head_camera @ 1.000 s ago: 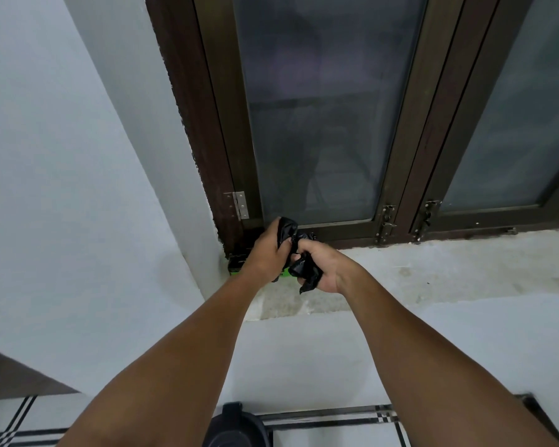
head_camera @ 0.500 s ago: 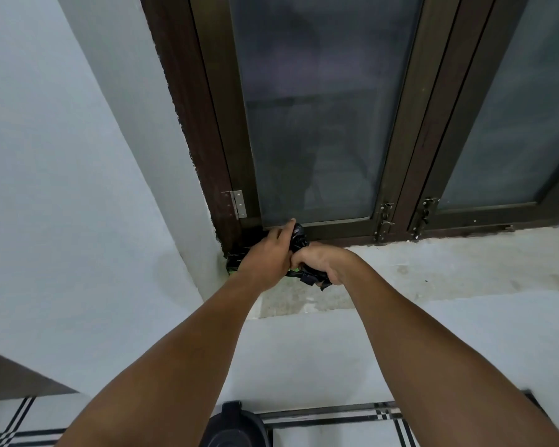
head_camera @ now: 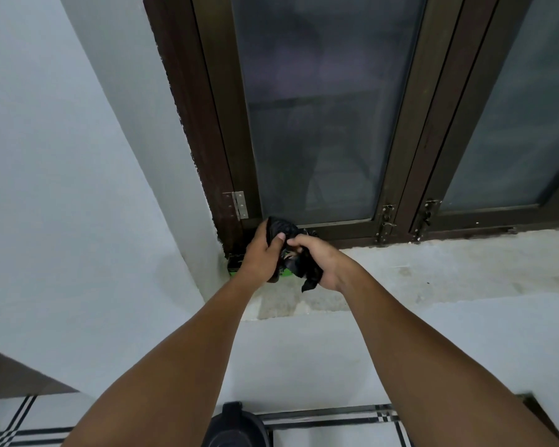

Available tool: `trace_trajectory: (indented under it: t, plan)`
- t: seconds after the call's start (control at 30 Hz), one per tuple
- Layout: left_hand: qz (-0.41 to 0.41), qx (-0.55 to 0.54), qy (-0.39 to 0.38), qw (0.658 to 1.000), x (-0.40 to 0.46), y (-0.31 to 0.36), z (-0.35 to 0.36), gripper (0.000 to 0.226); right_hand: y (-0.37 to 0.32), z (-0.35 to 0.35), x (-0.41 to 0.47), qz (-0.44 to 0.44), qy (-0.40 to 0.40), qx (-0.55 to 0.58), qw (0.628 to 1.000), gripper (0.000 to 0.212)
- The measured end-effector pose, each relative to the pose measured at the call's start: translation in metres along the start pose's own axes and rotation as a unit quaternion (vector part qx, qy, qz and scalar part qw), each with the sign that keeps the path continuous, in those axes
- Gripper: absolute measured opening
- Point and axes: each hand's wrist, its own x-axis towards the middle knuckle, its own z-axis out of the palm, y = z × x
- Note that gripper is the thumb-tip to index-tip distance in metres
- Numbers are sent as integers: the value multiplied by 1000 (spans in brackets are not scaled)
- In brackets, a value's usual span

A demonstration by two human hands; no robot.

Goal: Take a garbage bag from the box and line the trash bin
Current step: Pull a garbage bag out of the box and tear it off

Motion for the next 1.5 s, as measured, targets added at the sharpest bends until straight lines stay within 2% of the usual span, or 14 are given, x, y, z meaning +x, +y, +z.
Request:
trace_trajectory:
  t: [0.07,0.17,0.27,0.4,0.57,0.63,0.73,0.83,0.9,1.0,1.07,1.13,1.27,1.5]
  plan:
    - [-30,-24,5,999,1,0,-1,49,1,3,2,-15,14,29,999,21]
    - [-46,-24,25,998,-2,-2,3,47,-2,12,1,-9,47,-37,998,18]
    - [9,98,41,994,-7,-9,7,51,-8,16,-1,15,75,-159,984,22]
    - [73,289,23,954,-14,-7,5,61,-13,20,-2,59,88,-273,956,19]
    - [118,416,-4,902,-19,-7,4,71,-22,24,-8,67,95,-416,902,24]
    - [137,444,1,886,-22,-8,5,73,-24,23,-9,61,98,-432,895,24]
    - [116,372,12,921,-21,-11,2,63,-20,18,-6,29,101,-387,916,23]
    - [56,196,16,979,-21,-10,-2,57,-5,8,1,2,98,-231,968,38]
    - [4,65,47,997,-22,-4,0,51,6,8,7,-10,96,-134,986,49]
    - [-100,-104,72,987,-21,12,9,41,14,19,13,-23,104,-30,994,73]
    - [-145,-152,56,976,-19,16,12,44,14,22,17,-26,116,20,993,84]
    - [-167,-193,31,966,-19,20,11,39,12,24,18,-32,116,46,992,76]
    - [-201,-239,-1,950,-17,18,9,35,11,29,17,-30,115,110,987,38]
    - [-231,-268,-46,934,-17,11,0,50,20,31,19,-27,101,151,983,35]
